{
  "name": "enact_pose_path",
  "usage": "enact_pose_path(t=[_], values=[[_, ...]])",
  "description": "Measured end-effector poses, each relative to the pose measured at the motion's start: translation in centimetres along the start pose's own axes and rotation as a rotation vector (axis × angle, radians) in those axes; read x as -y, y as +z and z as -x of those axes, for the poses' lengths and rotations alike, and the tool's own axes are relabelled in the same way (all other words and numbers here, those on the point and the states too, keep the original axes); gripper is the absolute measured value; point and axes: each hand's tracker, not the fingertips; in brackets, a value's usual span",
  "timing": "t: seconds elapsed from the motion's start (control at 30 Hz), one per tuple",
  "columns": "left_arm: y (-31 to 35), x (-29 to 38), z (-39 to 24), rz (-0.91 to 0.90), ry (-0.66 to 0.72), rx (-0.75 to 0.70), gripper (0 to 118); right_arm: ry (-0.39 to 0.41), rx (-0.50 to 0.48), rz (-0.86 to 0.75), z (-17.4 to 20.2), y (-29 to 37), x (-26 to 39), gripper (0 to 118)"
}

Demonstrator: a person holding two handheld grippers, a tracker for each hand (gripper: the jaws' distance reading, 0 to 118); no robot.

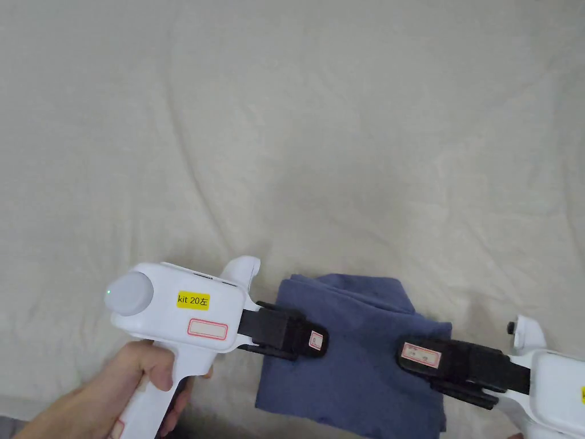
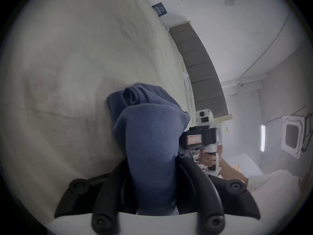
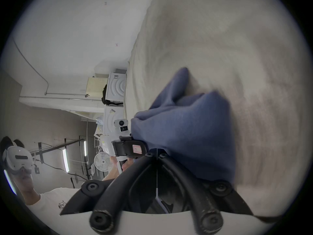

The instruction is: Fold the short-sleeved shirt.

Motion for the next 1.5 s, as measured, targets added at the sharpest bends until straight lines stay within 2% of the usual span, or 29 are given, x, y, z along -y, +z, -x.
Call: enact_pose_path(t=[0.07, 0.2, 0.43, 0.57, 0.7, 0.73, 0.77, 0.8, 0.83, 0.87, 0.9, 0.93, 0.97, 1.0, 1.1, 1.13, 1.17, 1.2, 1.23, 1.27, 1.33, 1.4, 1.43, 1.5], values=[[2.8, -0.2, 0.7, -0.009, 0.003, -0.022, 27, 0.042, 0.03, -0.042, 1.8, 0.7, -0.2, 0], [11.4, -0.4, 3.2, -0.068, 0.033, -0.115, 27, 0.062, 0.049, -0.085, 4.1, 0.9, -1.1, 0], [34.0, 0.6, 8.0, -0.237, 0.119, -0.457, 27, 0.077, 0.115, -0.141, 6.1, -1.1, -3.4, 0], [44.9, -0.6, 11.8, -0.177, 0.2, -0.604, 27, 0.047, 0.163, -0.166, 6.4, -2.7, -4.7, 0], [50.7, -1.7, 14.2, -0.223, 0.306, -0.729, 27, 0.055, 0.194, -0.155, 6.6, -3.8, -5.3, 0], [51.3, -1.6, 14.5, -0.205, 0.355, -0.709, 27, 0.054, 0.195, -0.15, 6.7, -4.0, -5.4, 0], [52.0, -1.5, 14.7, -0.212, 0.363, -0.693, 38, 0.051, 0.198, -0.148, 6.8, -4.2, -5.4, 0], [52.9, -1.5, 15.1, -0.226, 0.389, -0.687, 70, 0.045, 0.206, -0.15, 7.0, -4.4, -5.3, 0], [53.2, -1.9, 14.6, -0.224, 0.446, -0.805, 70, 0.04, 0.214, -0.146, 7.0, -4.6, -5.5, 0], [53.9, -2.2, 13.8, -0.26, 0.373, -0.971, 82, 0.042, 0.224, -0.14, 7.3, -4.5, -5.6, 0], [54.5, -1.8, 12.7, -0.313, 0.309, -1.038, 110, 0.06, 0.236, -0.131, 7.6, -4.3, -5.7, 0], [55.0, -1.5, 11.2, -0.351, 0.259, -1.077, 118, 0.083, 0.231, -0.126, 7.7, -3.8, -5.8, 0], [55.6, -1.4, 9.7, -0.419, 0.255, -1.102, 115, 0.097, 0.225, -0.131, 8.0, -3.5, -5.9, 0], [55.0, -1.2, 7.9, -0.434, 0.327, -1.045, 115, 0.108, 0.224, -0.144, 8.4, -3.0, -6.0, 0], [52.1, -1.4, 2.7, -0.467, 0.224, -1.087, 116, 0.16, 0.249, -0.209, 9.3, -1.1, -6.9, 0], [50.2, -2.5, 0.6, -0.455, 0.119, -1.139, 116, 0.202, 0.284, -0.225, 10.3, -0.5, -7.3, 0], [47.6, -3.6, -1.0, -0.372, 0.076, -1.099, 115, 0.25, 0.311, -0.245, 11.4, 0.2, -7.7, 0], [44.7, -4.6, -3.0, -0.325, 0.065, -1.058, 86, 0.301, 0.358, -0.282, 13.0, 0.7, -7.7, 0], [41.5, -5.6, -5.6, -0.403, 0.012, -0.986, 22, 0.361, 0.417, -0.325, 14.8, 1.3, -7.9, 0], [37.6, -6.8, -8.0, -0.443, -0.086, -0.934, 0, 0.433, 0.477, -0.37, 16.6, 1.9, -8.2, 0], [30.7, -8.8, -11.8, -0.514, -0.291, -0.931, 0, 0.503, 0.594, -0.494, 20.4, 3.2, -8.2, 0], [24.7, -10.6, -15.2, -0.576, -0.304, -0.774, 0, 0.612, 0.676, -0.596, 24.0, 4.1, -8.1, 0], [20.2, -11.4, -20.0, -0.647, -0.324, -0.674, 0, 0.698, 0.728, -0.624, 26.0, 4.3, -7.9, 0], [14.2, -12.5, -24.7, -0.724, -0.328, -0.587, 0, 0.803, 0.893, -0.735, 27.9, 4.6, -8.7, 0]])
